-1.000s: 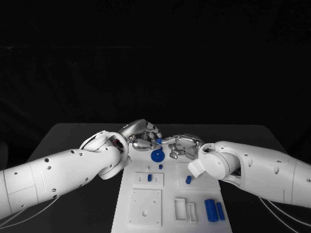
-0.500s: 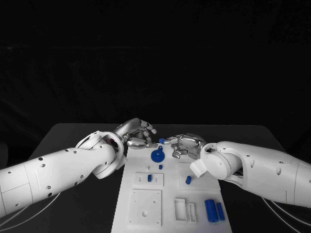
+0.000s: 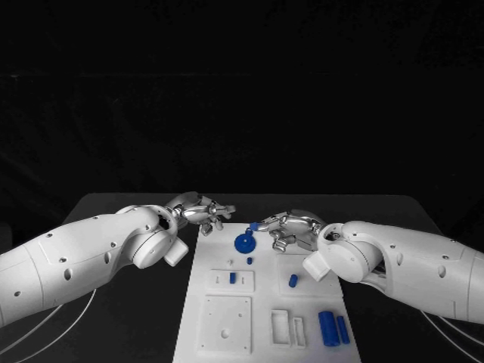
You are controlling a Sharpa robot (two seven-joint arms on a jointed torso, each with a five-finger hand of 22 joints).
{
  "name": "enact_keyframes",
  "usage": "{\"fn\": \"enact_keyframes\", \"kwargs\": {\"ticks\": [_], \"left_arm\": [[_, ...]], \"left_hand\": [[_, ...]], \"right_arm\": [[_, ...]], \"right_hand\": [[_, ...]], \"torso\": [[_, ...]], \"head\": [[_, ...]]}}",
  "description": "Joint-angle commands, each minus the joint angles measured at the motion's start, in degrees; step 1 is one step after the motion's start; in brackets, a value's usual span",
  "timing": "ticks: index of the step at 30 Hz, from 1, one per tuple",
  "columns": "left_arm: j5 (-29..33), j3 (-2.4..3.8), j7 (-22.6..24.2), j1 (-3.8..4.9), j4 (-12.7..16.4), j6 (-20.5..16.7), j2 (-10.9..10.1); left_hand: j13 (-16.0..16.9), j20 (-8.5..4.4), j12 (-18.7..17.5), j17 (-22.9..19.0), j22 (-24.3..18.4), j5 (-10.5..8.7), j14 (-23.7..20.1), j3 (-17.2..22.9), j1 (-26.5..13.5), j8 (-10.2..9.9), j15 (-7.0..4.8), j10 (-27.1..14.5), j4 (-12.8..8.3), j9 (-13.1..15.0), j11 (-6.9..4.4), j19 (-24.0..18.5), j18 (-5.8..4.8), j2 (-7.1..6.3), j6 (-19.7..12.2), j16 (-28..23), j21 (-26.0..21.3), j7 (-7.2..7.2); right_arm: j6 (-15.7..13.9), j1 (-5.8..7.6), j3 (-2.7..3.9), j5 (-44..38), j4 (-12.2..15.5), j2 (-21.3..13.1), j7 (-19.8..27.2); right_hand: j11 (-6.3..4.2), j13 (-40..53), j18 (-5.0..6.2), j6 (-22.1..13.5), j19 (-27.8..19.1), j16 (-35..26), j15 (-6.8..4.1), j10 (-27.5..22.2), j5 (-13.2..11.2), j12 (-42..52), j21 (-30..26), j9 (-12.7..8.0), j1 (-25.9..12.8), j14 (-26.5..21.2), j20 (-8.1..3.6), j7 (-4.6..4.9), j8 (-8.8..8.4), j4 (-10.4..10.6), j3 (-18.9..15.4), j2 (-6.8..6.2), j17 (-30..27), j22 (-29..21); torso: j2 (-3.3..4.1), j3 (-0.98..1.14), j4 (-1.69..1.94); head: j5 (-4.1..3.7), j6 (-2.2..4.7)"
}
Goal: Assemble the parts on the task board
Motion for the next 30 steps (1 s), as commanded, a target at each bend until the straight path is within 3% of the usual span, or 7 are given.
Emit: {"fn": "enact_keyframes", "kwargs": {"ticks": [1, 8, 17, 23, 30], "left_arm": [[7.07, 0.01, -1.4, 0.11, -0.13, 11.38, 0.3], [7.06, -0.04, -0.45, 0.13, 0.01, 14.3, 0.47], [5.14, -0.13, 0.24, 0.13, 0.42, 15.39, 0.46], [3.3, -0.16, 0.34, 0.13, 0.61, 15.86, 0.35], [2.37, -0.25, 0.26, 0.12, 1.07, 17.49, 0.38]], "left_hand": [[0.16, -3.33, 0.35, 0.23, 0.98, -0.39, 0.1, -3.27, -0.29, 0.58, -0.71, 1.1, 0.11, 0.55, -0.57, -0.38, 0.6, 1.11, 0.76, 0.53, 0.33, -0.09], [1.79, -4.02, 2.9, 0.99, 1.04, -0.34, 1.23, -6.76, 1.62, 1.12, -1.83, 5.0, 0.33, 1.13, -1.65, 0.28, 0.7, 3.58, 1.55, 1.99, 1.07, -1.14], [5.06, -5.28, 6.98, 3.08, 1.19, -0.33, 2.56, -12.0, 5.46, 1.53, -3.0, 6.81, 3.93, 1.86, -2.77, 1.3, 0.95, 5.41, 2.74, 5.57, 3.02, -2.2], [6.25, -5.77, 8.38, 3.53, 1.07, -0.29, 2.37, -15.48, 9.91, 1.47, -3.12, 6.25, 6.92, 2.53, -2.91, 1.22, 0.77, 5.92, 2.9, 6.32, 3.72, -2.33], [6.7, -6.19, 9.06, 3.6, 0.93, -0.27, 2.52, -19.16, 14.46, 0.95, -3.1, 6.06, 11.27, 2.77, -2.88, 1.41, 0.54, 5.28, 2.83, 6.61, 4.14, -2.29]], "right_arm": [[6.03, -0.02, 0.04, -3.19, 0.47, 0.03, -0.87], [7.45, -0.01, 0.04, -3.66, 0.87, 0.01, -1.72], [9.25, -0.01, 0.04, -2.71, 1.23, -0.15, -2.28], [10.32, -0.01, 0.04, -1.35, 1.28, -0.26, -2.32], [10.83, -0.01, 0.04, 0.0, 1.36, -0.23, -2.47]], "right_hand": [[-0.2, 0.05, 1.68, 0.69, 0.04, 0.17, -0.39, -0.07, -0.29, 0.18, 0.3, 0.12, 0.41, -0.12, -0.13, 0.69, 0.32, -0.08, 0.29, 0.17, 0.08, 1.23], [-0.18, 0.05, 1.68, 0.61, -0.04, 0.17, -0.36, -0.12, -0.29, 0.16, 0.35, 0.28, 0.38, -0.19, -0.14, 0.7, 0.33, -0.28, 0.3, 0.2, 0.13, 1.23], [-0.18, 0.06, 1.68, 0.61, -0.07, 0.18, -0.36, -0.13, -0.29, 0.16, 0.39, 0.41, 0.33, -0.21, -0.15, 0.7, 0.36, -0.42, 0.28, 0.22, 0.15, 1.23], [-0.18, 0.07, 1.68, 0.61, -0.1, 0.2, -0.36, -0.13, -0.29, 0.17, 0.41, 0.5, 0.29, -0.22, -0.15, 0.7, 0.39, -0.51, 0.26, 0.25, 0.18, 1.23], [-0.18, 0.08, 1.68, 0.58, -0.12, 0.21, -0.35, -0.14, -0.29, 0.18, 0.44, 0.58, 0.26, -0.24, -0.15, 0.7, 0.4, -0.59, 0.25, 0.32, 0.2, 1.22]], "torso": [[0.07, -0.03, -0.06], [0.06, -0.01, -0.02], [0.05, -0.07, 0.0], [0.04, -0.14, -0.01], [0.04, -0.16, 0.04]], "head": [[0.13, -0.04], [0.18, -0.19], [0.04, -0.31], [0.04, -0.43], [0.05, -0.57]]}}
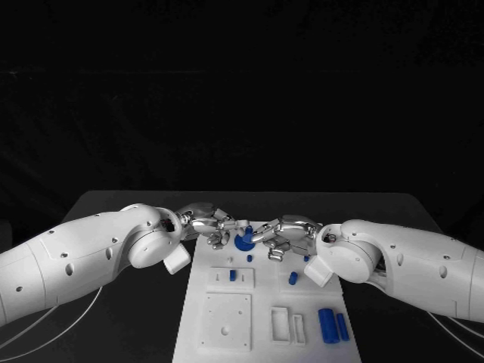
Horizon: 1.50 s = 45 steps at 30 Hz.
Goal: Assemble the parts on the task board
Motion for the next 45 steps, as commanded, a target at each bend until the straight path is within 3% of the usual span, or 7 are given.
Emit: {"fn": "enact_keyframes", "kwargs": {"ticks": [1, 18, 23, 28, 36, 41, 45], "left_arm": [[-1.18, -0.04, 0.69, 0.11, 0.36, 2.8, 0.12], [0.14, -0.61, 0.65, 0.11, 0.45, 5.05, 0.29], [1.71, -0.63, 0.49, 0.11, 0.36, 5.11, 0.3], [3.95, -0.65, 0.17, 0.11, 0.35, 4.72, 0.25], [8.66, -0.77, 0.25, 0.11, 0.12, 3.33, 0.41], [8.36, -0.85, 0.04, 0.1, 0.11, 4.8, 0.48], [8.29, -0.93, 0.1, 0.1, 0.12, 4.9, 0.52]], "left_hand": [[0.08, -6.12, 0.25, 0.05, 0.94, -0.04, 0.25, -0.83, 0.88, -0.28, -0.05, -0.45, 0.67, 0.11, -0.04, 0.45, -0.79, -0.16, 0.06, 0.23, 0.3, -0.06], [0.06, -6.24, 0.26, -0.03, 0.85, 0.05, 0.21, -1.76, 1.67, -0.31, -0.09, -0.61, 0.61, 0.18, -0.09, 0.49, -0.88, 0.14, 0.48, 0.14, 0.27, -0.13], [0.04, -6.3, 0.3, -0.16, 0.83, 2.2, 0.05, -2.33, 4.04, -0.6, -0.06, -0.9, 0.63, 0.09, -0.06, 0.37, -1.1, 0.16, 0.67, -0.04, 0.2, -0.1], [0.06, -6.28, 0.34, -0.29, 0.85, 10.09, -0.3, -3.04, 5.94, -0.82, 0.05, -1.51, 0.57, 0.1, 0.06, 0.05, -1.41, -0.23, 0.88, -0.22, 0.13, 0.01], [0.56, -5.93, 0.75, -0.45, 1.01, 30.44, -2.38, -4.59, 5.01, -0.28, 0.39, -4.54, 0.4, 1.01, 0.39, -1.82, -2.18, -1.21, 1.72, -0.49, -0.31, 0.14], [1.17, -5.9, 1.63, -0.47, 1.15, 33.76, -3.99, -4.81, 6.1, 0.54, 0.47, -6.81, -0.46, 2.29, 0.42, -3.07, -2.45, -1.36, 2.1, -0.29, -0.35, 0.13], [1.49, -5.79, 2.17, -0.52, 1.11, 33.29, -4.71, -4.78, 6.58, 0.73, 0.64, -7.93, -0.48, 2.78, 0.54, -3.55, -2.7, -2.1, 2.05, -0.16, -0.4, 0.25]], "right_arm": [[2.32, -0.01, 0.02, 2.09, 0.14, 0.05, -0.02], [2.75, -0.01, 0.02, 3.17, -0.23, 0.23, -0.06], [2.94, -0.01, 0.02, 3.17, -0.2, 0.24, -0.13], [2.97, -0.01, 0.02, 3.13, -0.22, 0.22, -0.2], [3.04, -0.02, 0.02, 2.94, -0.27, 0.3, -0.25], [2.94, -0.02, 0.02, 2.77, -0.31, 0.31, -0.25], [2.89, -0.02, 0.02, 2.56, -0.27, 0.36, -0.24]], "right_hand": [[-0.19, 0.09, 1.68, 0.66, -0.11, 0.21, -0.32, -0.15, -0.29, 0.22, 0.21, 0.12, 0.25, 0.01, -0.18, 0.62, 0.22, -0.28, -0.07, 0.33, 0.09, 1.22], [-0.18, 0.11, 1.68, 0.62, -0.16, 0.23, -0.32, -0.17, -0.29, 0.22, 0.25, 0.26, 0.17, -0.02, -0.17, 0.63, 0.23, -0.41, -0.1, 0.4, 0.13, 1.22], [-0.18, 0.11, 1.68, 0.6, -0.17, 0.23, -0.32, -0.18, -0.29, 0.22, 0.26, 0.3, 0.15, -0.03, -0.17, 0.63, 0.24, -0.44, -0.1, 0.42, 0.14, 1.22], [-0.18, 0.12, 1.68, 0.59, -0.18, 0.23, -0.31, -0.19, -0.29, 0.22, 0.27, 0.32, 0.15, -0.04, -0.17, 0.63, 0.24, -0.46, -0.1, 0.42, 0.15, 1.22], [-0.18, 0.12, 1.68, 0.57, -0.2, 0.24, -0.31, -0.2, -0.29, 0.22, 0.28, 0.36, 0.15, -0.05, -0.17, 0.63, 0.24, -0.52, -0.09, 0.44, 0.16, 1.22], [-0.18, 0.13, 1.68, 0.56, -0.21, 0.24, -0.31, -0.21, -0.29, 0.22, 0.3, 0.4, 0.16, -0.05, -0.18, 0.63, 0.24, -0.56, -0.08, 0.45, 0.17, 1.22], [-0.18, 0.13, 1.68, 0.55, -0.21, 0.25, -0.31, -0.21, -0.29, 0.22, 0.3, 0.42, 0.17, -0.06, -0.18, 0.63, 0.24, -0.59, -0.08, 0.46, 0.18, 1.22]], "torso": [[-0.01, -0.02, 0.04], [-0.01, 0.02, 0.02], [-0.02, 0.02, 0.0], [-0.03, 0.04, -0.03], [-0.01, 0.03, -0.02], [0.0, 0.04, -0.01], [-0.04, 0.03, -0.01]], "head": [[0.0, -0.06], [0.0, -0.2], [-0.02, -0.18], [-0.03, -0.26], [-0.08, -0.24], [-0.07, -0.29], [-0.04, -0.35]]}}
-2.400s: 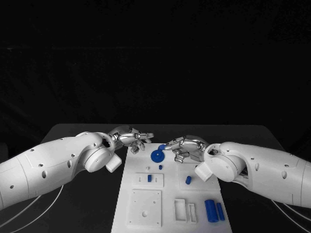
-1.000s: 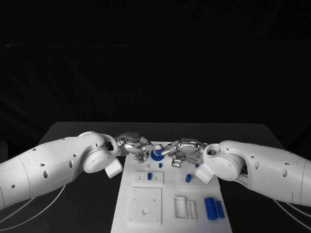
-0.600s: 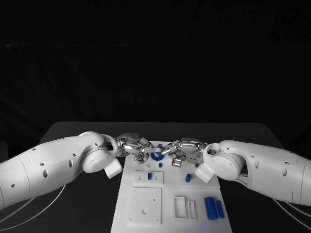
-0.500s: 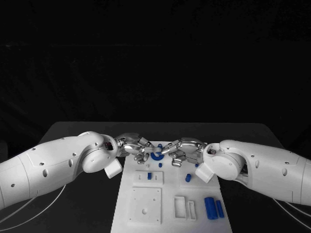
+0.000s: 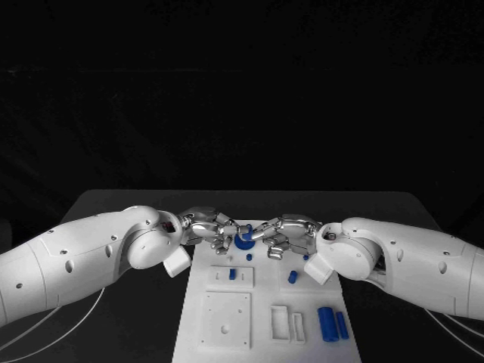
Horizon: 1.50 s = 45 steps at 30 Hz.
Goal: Assemble the parts on the task board
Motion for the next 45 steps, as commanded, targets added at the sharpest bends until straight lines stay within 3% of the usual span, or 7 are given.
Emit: {"fn": "enact_keyframes", "kwargs": {"ticks": [1, 16, 21, 25, 31, 35, 45], "left_arm": [[1.89, 0.04, 0.82, 0.1, 0.37, 1.54, 0.36], [0.78, 0.01, 0.07, 0.1, 0.61, 1.41, 0.26], [-2.11, -0.03, 0.94, 0.1, 0.81, 1.05, 0.32], [-3.77, -0.09, 1.62, 0.09, 1.1, 1.36, 0.28], [-4.21, -0.29, 2.73, 0.09, 1.63, 3.14, 0.08], [-4.28, -0.41, 3.68, 0.08, 1.82, 3.72, 0.01], [-3.37, -0.46, 3.69, 0.08, 1.8, 3.62, -0.2]], "left_hand": [[0.22, -6.61, 0.64, -0.06, 1.13, -0.04, -0.56, 0.27, 0.7, 0.35, -0.01, -4.76, -0.27, 0.29, 0.65, -0.55, -0.98, -0.02, 1.09, 0.25, -0.35, 0.46], [1.34, -6.32, 3.71, -0.3, 1.12, 1.1, -3.16, 0.63, 0.41, 0.66, 0.49, -8.98, 0.48, 1.99, 1.09, -2.3, -1.77, -0.65, 1.29, 1.62, -0.2, 0.71], [1.33, -6.66, 4.97, -0.69, 0.92, -5.28, -3.27, 0.51, -8.68, 0.8, 0.14, -9.42, 1.08, 2.4, 0.74, -2.14, -1.53, -0.61, 2.11, 2.1, -0.22, 0.31], [1.07, -6.83, 5.54, -0.99, 1.02, -4.84, -3.34, 2.07, -10.42, 0.8, 0.0, -9.66, 1.02, 2.64, 0.61, -2.19, -1.42, -0.75, 2.43, 2.33, -0.15, 0.19], [0.57, -6.77, 6.21, -1.35, 1.23, 0.95, -4.09, 3.64, -13.83, 0.8, 0.1, -10.48, 0.86, 3.22, 0.75, -3.1, -1.58, 1.84, 2.36, 2.79, 0.09, 0.23], [0.25, -6.45, 6.84, -1.53, 1.37, 15.19, -5.39, 6.15, -20.46, 0.57, 0.51, -11.75, 0.39, 3.74, 1.12, -4.58, -1.86, 4.83, 1.71, 3.42, 0.45, 0.57], [-0.12, -6.13, 7.98, -2.03, 1.11, 14.28, -6.42, 9.2, -19.41, 0.6, 0.83, -12.86, -6.2, 4.91, 1.36, -5.6, -1.77, 2.84, 0.89, 4.34, 1.81, 0.85]], "right_arm": [[1.26, -0.05, 0.0, -0.33, 0.24, 0.27, 0.14], [1.2, -0.05, 0.0, -0.33, 0.23, 0.31, 0.14], [1.15, -0.05, 0.0, -0.33, 0.43, 0.33, 0.15], [1.18, -0.05, 0.0, -0.33, 0.61, 0.34, 0.14], [1.18, -0.06, 0.0, -0.33, 0.62, 0.39, 0.16], [1.19, -0.06, 0.0, -0.33, 0.59, 0.4, 0.16], [1.0, -0.06, 0.0, -0.33, 0.65, 0.35, 0.17]], "right_hand": [[-0.13, 0.1, 1.68, 0.56, -0.11, 0.28, -0.45, -0.16, -0.29, 0.24, 0.31, 0.02, 0.17, 0.01, -0.28, 0.62, 0.27, -0.28, -0.06, 0.46, 0.08, 1.17], [-0.13, 0.11, 1.68, 0.55, -0.13, 0.29, -0.45, -0.17, -0.29, 0.24, 0.34, 0.1, 0.16, 0.0, -0.29, 0.62, 0.28, -0.33, -0.06, 0.49, 0.1, 1.17], [-0.13, 0.11, 1.68, 0.55, -0.13, 0.29, -0.45, -0.17, -0.29, 0.25, 0.35, 0.13, 0.17, 0.0, -0.29, 0.62, 0.28, -0.37, -0.06, 0.48, 0.11, 1.17], [-0.13, 0.11, 1.68, 0.54, -0.14, 0.3, -0.45, -0.18, -0.29, 0.25, 0.36, 0.16, 0.18, 0.0, -0.29, 0.61, 0.28, -0.4, -0.05, 0.46, 0.12, 1.17], [-0.14, 0.12, 1.68, 0.54, -0.14, 0.3, -0.45, -0.18, -0.29, 0.25, 0.37, 0.19, 0.19, 0.0, -0.29, 0.61, 0.29, -0.43, -0.05, 0.46, 0.13, 1.17], [-0.14, 0.12, 1.68, 0.54, -0.15, 0.3, -0.45, -0.18, -0.29, 0.25, 0.38, 0.2, 0.19, -0.01, -0.3, 0.61, 0.29, -0.44, -0.05, 0.46, 0.13, 1.17], [-0.14, 0.13, 1.68, 0.53, -0.16, 0.31, -0.45, -0.18, -0.29, 0.26, 0.4, 0.26, 0.19, -0.01, -0.3, 0.61, 0.3, -0.47, -0.04, 0.46, 0.14, 1.17]], "torso": [[-0.02, 0.02, 0.03], [0.02, 0.01, 0.03], [0.0, -0.02, 0.02], [0.01, -0.01, 0.0], [0.02, 0.0, 0.0], [0.0, -0.01, 0.0], [0.02, 0.03, 0.02]], "head": [[0.03, -0.07], [-0.02, -0.25], [-0.03, -0.29], [-0.06, -0.36], [-0.04, -0.46], [-0.04, -0.45], [-0.1, -0.44]]}}
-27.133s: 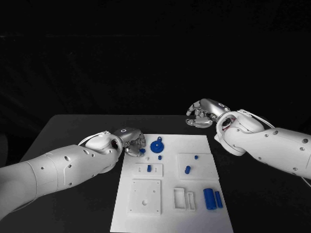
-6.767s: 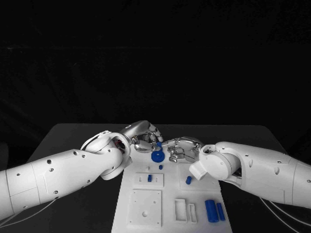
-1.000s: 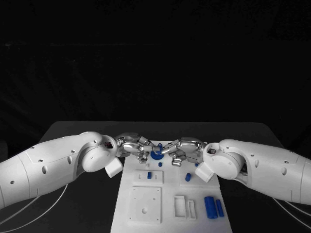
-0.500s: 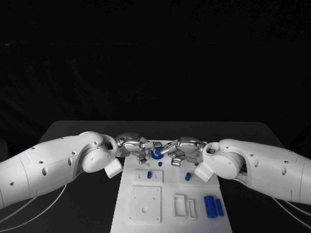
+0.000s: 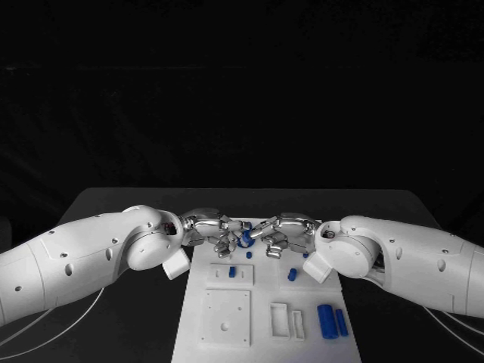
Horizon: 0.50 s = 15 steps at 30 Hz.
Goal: Assemble the parts on the task board
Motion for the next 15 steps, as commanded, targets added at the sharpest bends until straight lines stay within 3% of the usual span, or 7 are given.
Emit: {"fn": "enact_keyframes", "kwargs": {"ticks": [1, 5, 10, 11, 13, 14, 15], "left_arm": [[0.61, 0.08, 1.91, 0.08, 0.39, 1.63, 0.15], [0.64, 0.08, 1.85, 0.07, 0.34, 1.44, 0.07], [0.9, 0.08, 1.71, 0.07, 0.3, 1.32, -0.01], [0.9, 0.08, 1.64, 0.07, 0.31, 1.25, -0.03], [0.9, 0.08, 1.53, 0.07, 0.31, 1.26, -0.06], [0.96, 0.08, 1.42, 0.07, 0.32, 1.25, -0.08], [1.07, 0.08, 1.35, 0.07, 0.33, 1.2, -0.11]], "left_hand": [[-0.14, -7.47, 0.44, -0.16, 1.06, -0.52, -0.3, 0.58, -0.67, -0.24, 0.05, -0.45, -1.3, 0.17, -0.09, -0.36, -0.85, -0.59, -0.36, 0.26, 0.18, 0.07], [-0.69, -7.38, 0.91, -0.75, 0.9, -2.27, -0.39, 2.89, -3.19, -0.41, 0.1, -0.62, -5.54, 0.51, -0.04, -0.18, -0.82, -0.81, -0.4, 0.55, 0.3, 0.12], [-1.31, -7.34, 1.27, -1.43, 0.73, -8.07, -0.36, 5.45, -6.55, -0.76, 0.14, -0.82, -9.62, 0.63, 0.05, 0.26, -0.79, -1.59, -0.44, 0.71, 0.18, 0.2], [-1.43, -7.36, 1.34, -1.57, 0.7, -11.21, -0.34, 5.86, -7.19, -0.89, 0.17, -0.9, -10.37, 0.62, 0.07, 0.41, -0.73, -2.08, -0.57, 0.74, 0.17, 0.22], [-1.66, -7.37, 1.5, -1.83, 0.61, -14.51, -0.26, 6.98, -8.35, -1.05, 0.18, -0.92, -11.26, 0.6, 0.02, 0.62, -0.66, -2.78, -0.53, 0.79, 0.02, 0.23], [-1.78, -7.38, 1.58, -1.95, 0.61, -17.15, -0.24, 7.47, -8.85, -1.11, 0.16, -0.95, -11.7, 0.61, 0.07, 0.77, -0.62, -3.17, -0.5, 0.84, 0.01, 0.21], [-1.9, -7.37, 1.65, -2.08, 0.59, -18.12, -0.23, 8.03, -9.25, -1.19, 0.16, -0.98, -12.12, 0.6, 0.06, 0.87, -0.59, -3.42, -0.49, 0.86, -0.05, 0.24]], "right_arm": [[0.99, -0.06, -0.01, -0.21, 0.31, 0.22, 0.44], [1.02, -0.06, -0.01, -0.21, 0.33, 0.18, 0.42], [1.06, -0.06, -0.01, -0.21, 0.38, 0.16, 0.41], [1.07, -0.06, -0.01, -0.21, 0.43, 0.14, 0.41], [1.12, -0.06, -0.01, -0.21, 0.55, 0.12, 0.38], [1.14, -0.06, -0.01, -0.21, 0.61, 0.11, 0.39], [1.14, -0.06, -0.01, -0.21, 0.66, 0.11, 0.38]], "right_hand": [[-0.19, 0.09, 1.67, 0.18, -0.14, 0.31, -0.24, -0.24, -0.25, 0.31, 0.23, -0.14, 0.19, 0.03, -0.32, 0.28, -0.19, -0.33, 0.11, 0.46, 0.05, 1.2], [-0.19, 0.1, 1.67, 0.18, -0.15, 0.31, -0.24, -0.24, -0.24, 0.31, 0.24, -0.11, 0.2, 0.02, -0.32, 0.27, -0.18, -0.34, 0.12, 0.47, 0.06, 1.2], [-0.19, 0.1, 1.67, 0.18, -0.15, 0.32, -0.24, -0.24, -0.24, 0.31, 0.25, -0.08, 0.2, 0.03, -0.32, 0.27, -0.18, -0.35, 0.13, 0.47, 0.07, 1.2], [-0.19, 0.1, 1.67, 0.18, -0.15, 0.32, -0.24, -0.24, -0.24, 0.32, 0.25, -0.07, 0.21, 0.03, -0.32, 0.27, -0.18, -0.35, 0.14, 0.47, 0.07, 1.2], [-0.19, 0.1, 1.67, 0.18, -0.15, 0.32, -0.24, -0.24, -0.24, 0.32, 0.26, -0.06, 0.21, 0.03, -0.32, 0.27, -0.18, -0.36, 0.14, 0.47, 0.07, 1.2], [-0.19, 0.1, 1.67, 0.18, -0.15, 0.32, -0.24, -0.24, -0.24, 0.32, 0.26, -0.06, 0.21, 0.03, -0.32, 0.27, -0.18, -0.36, 0.14, 0.47, 0.07, 1.2], [-0.19, 0.11, 1.67, 0.18, -0.15, 0.32, -0.24, -0.24, -0.24, 0.32, 0.27, -0.05, 0.21, 0.03, -0.32, 0.27, -0.18, -0.37, 0.14, 0.47, 0.07, 1.2]], "torso": [[0.02, 0.02, 0.01], [0.0, 0.01, 0.0], [0.01, 0.0, 0.0], [0.02, -0.01, 0.0], [0.01, -0.02, 0.01], [0.02, -0.01, 0.02], [0.02, -0.01, 0.02]], "head": [[-0.05, 0.01], [-0.05, -0.04], [-0.08, -0.06], [-0.09, -0.06], [-0.11, -0.05], [-0.12, -0.05], [-0.12, -0.05]]}}
